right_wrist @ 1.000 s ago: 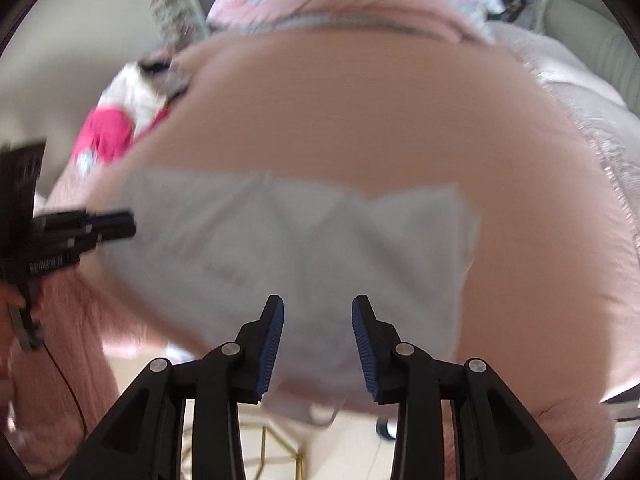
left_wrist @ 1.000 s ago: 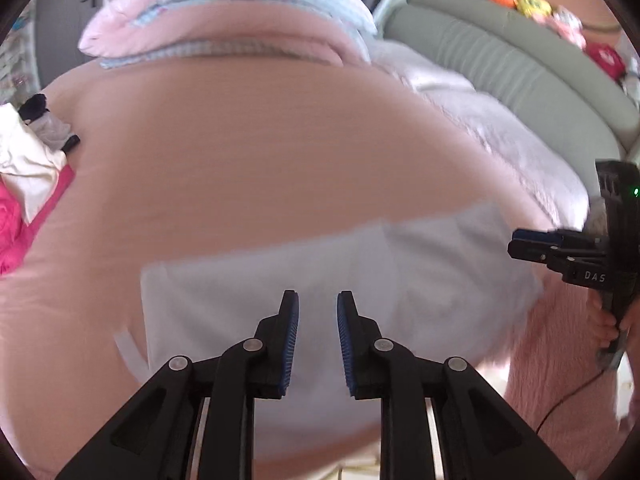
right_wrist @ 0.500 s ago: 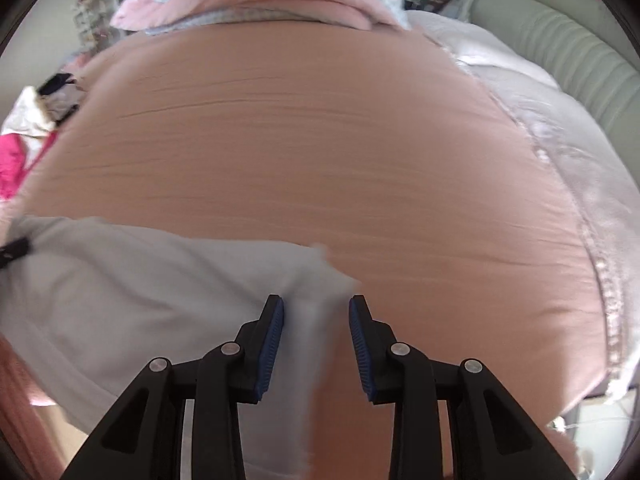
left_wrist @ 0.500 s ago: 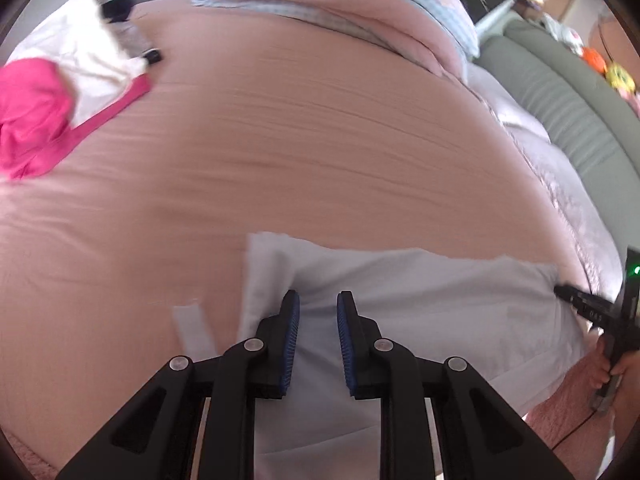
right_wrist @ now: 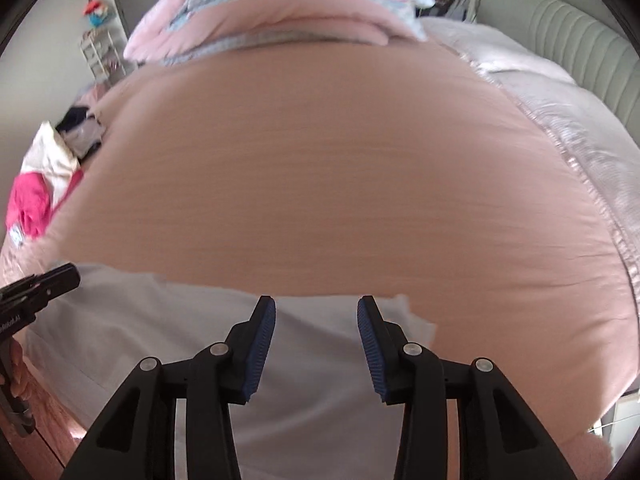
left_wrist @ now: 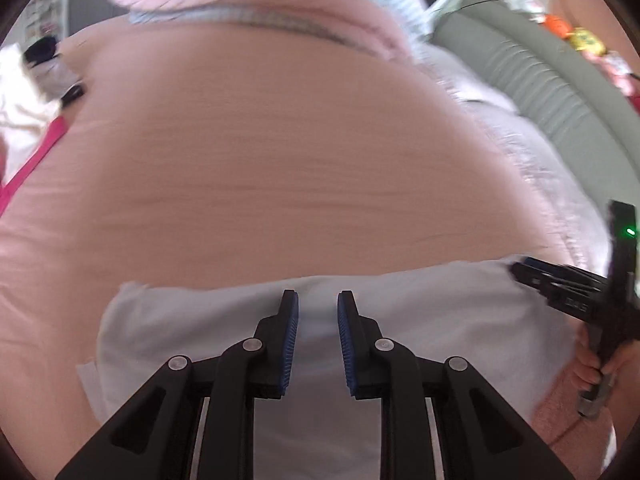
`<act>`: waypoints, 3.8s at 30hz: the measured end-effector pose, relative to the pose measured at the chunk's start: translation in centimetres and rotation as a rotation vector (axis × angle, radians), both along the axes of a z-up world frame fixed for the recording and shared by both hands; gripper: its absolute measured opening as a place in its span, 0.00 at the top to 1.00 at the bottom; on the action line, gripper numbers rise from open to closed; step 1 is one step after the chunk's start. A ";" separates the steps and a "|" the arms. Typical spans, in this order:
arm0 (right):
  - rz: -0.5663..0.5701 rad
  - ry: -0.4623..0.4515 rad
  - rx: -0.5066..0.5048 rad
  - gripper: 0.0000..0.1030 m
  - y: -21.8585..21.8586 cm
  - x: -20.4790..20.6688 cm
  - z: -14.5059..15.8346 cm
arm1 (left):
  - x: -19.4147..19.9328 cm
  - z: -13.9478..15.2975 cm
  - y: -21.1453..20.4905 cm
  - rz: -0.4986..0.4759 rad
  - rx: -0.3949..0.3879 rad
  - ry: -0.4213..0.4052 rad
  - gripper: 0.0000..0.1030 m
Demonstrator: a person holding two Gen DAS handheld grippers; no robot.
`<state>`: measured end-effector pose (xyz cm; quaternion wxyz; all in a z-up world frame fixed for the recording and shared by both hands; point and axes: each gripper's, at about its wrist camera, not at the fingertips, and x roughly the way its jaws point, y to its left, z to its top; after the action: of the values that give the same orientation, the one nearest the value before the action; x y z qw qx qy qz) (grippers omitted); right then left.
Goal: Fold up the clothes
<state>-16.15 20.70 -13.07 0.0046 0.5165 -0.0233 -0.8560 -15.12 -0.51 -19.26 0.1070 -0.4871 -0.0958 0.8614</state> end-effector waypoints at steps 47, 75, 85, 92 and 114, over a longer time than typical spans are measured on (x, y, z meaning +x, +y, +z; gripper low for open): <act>0.442 0.063 0.084 0.95 -9.4 12.0 3.8 | 10.0 3.4 6.6 -0.361 -0.073 0.083 0.97; 0.336 -0.013 -0.087 0.95 -7.4 7.7 3.3 | 8.4 1.5 5.0 -0.264 -0.016 -0.018 0.94; 0.350 -0.081 -0.126 0.97 -4.6 9.9 2.1 | 11.5 2.0 3.2 -0.229 0.109 -0.006 0.93; 0.354 0.012 -0.122 0.76 -6.7 9.3 3.4 | 10.9 2.2 1.5 -0.142 0.090 0.030 0.93; 0.008 -0.023 -0.107 0.72 3.9 0.3 1.2 | 0.1 0.0 1.0 0.038 -0.133 -0.012 0.93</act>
<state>-15.85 24.61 -11.90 0.0355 0.5255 -0.0671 -0.8474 -15.05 0.46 -19.21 0.0575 -0.4967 -0.0482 0.8647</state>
